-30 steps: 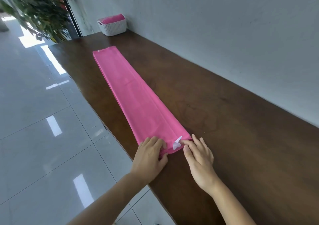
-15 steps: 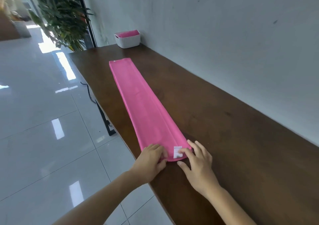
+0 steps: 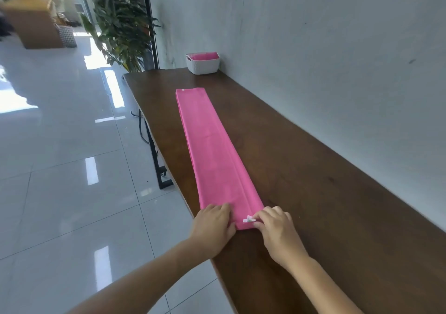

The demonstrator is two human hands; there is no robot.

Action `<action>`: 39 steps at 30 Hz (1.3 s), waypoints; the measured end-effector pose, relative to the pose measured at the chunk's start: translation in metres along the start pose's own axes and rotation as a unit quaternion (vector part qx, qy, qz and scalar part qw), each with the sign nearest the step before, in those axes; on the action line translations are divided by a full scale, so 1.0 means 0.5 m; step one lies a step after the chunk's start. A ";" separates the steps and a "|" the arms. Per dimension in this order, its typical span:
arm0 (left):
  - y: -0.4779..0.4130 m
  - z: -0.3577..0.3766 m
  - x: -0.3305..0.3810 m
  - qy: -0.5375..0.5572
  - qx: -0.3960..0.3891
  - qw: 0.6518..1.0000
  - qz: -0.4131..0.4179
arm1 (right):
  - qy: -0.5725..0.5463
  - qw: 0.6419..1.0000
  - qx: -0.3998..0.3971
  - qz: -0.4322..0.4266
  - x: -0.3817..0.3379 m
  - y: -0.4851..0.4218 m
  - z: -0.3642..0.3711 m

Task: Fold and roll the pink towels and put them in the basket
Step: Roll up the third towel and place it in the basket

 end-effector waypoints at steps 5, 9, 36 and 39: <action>0.008 -0.006 0.006 -0.021 0.081 0.996 -0.020 | 0.004 0.999 -0.045 -0.010 0.001 -0.023 -0.004; 0.011 -0.005 0.018 -0.043 0.103 0.994 0.013 | 0.040 0.999 -0.008 -0.009 -0.014 -0.025 -0.010; 0.029 0.038 -0.065 -0.093 0.157 0.972 0.149 | -0.073 0.992 0.074 -0.074 0.016 -0.007 0.015; 0.027 0.035 -0.075 -0.041 0.141 0.982 0.118 | -0.088 0.989 0.101 -0.060 0.017 -0.009 0.013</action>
Point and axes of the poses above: each hand's wrist, its own y-axis away from the middle knuckle, its own z-axis out of the palm, x = y × z, the point moved 2 cm from there along -y, towards the middle knuckle, and after that the axes turned 1 degree about -y, right-handed, at the moved point
